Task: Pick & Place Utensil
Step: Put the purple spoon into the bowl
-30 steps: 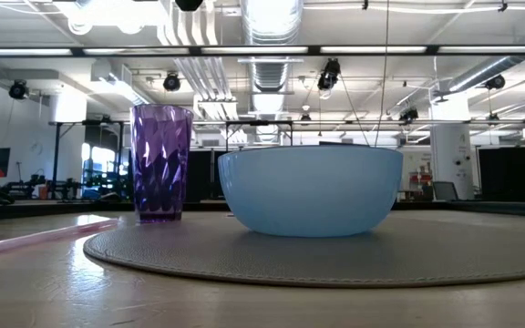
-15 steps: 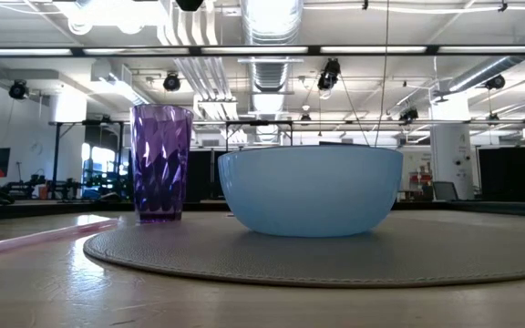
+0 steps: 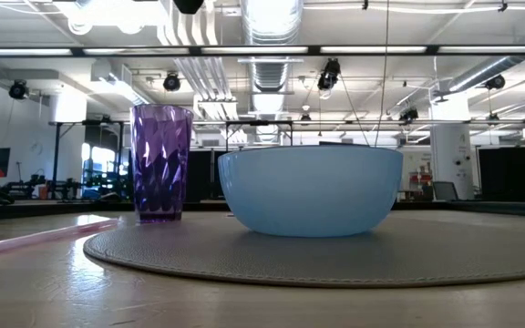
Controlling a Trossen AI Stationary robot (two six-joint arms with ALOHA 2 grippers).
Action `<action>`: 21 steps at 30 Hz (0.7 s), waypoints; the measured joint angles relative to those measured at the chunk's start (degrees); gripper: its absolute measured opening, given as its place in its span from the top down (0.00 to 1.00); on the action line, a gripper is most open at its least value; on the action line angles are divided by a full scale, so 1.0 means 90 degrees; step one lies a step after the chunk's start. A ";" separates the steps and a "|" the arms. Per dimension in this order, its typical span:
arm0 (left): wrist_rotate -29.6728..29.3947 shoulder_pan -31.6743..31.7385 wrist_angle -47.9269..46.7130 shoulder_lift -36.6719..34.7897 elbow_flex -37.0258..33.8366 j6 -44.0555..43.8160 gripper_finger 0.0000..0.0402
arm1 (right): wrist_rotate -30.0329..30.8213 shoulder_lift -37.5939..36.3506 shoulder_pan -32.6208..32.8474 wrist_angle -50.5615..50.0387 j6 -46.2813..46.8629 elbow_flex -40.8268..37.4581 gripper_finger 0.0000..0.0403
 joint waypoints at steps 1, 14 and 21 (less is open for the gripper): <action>-0.0020 0.0004 -0.0014 0.0000 -0.0005 -0.0031 0.97 | 0.0002 0.0000 0.0002 -0.0001 -0.0019 0.0000 0.98; 0.0009 0.0003 -0.0293 -0.0009 -0.0006 -0.0099 0.99 | 0.0006 -0.0007 0.0004 -0.0323 0.0053 -0.0012 0.98; -0.0024 0.0000 -0.0570 -0.0031 0.0030 -0.0142 0.99 | -0.0002 0.0000 0.0004 -0.0485 0.0200 -0.0012 0.93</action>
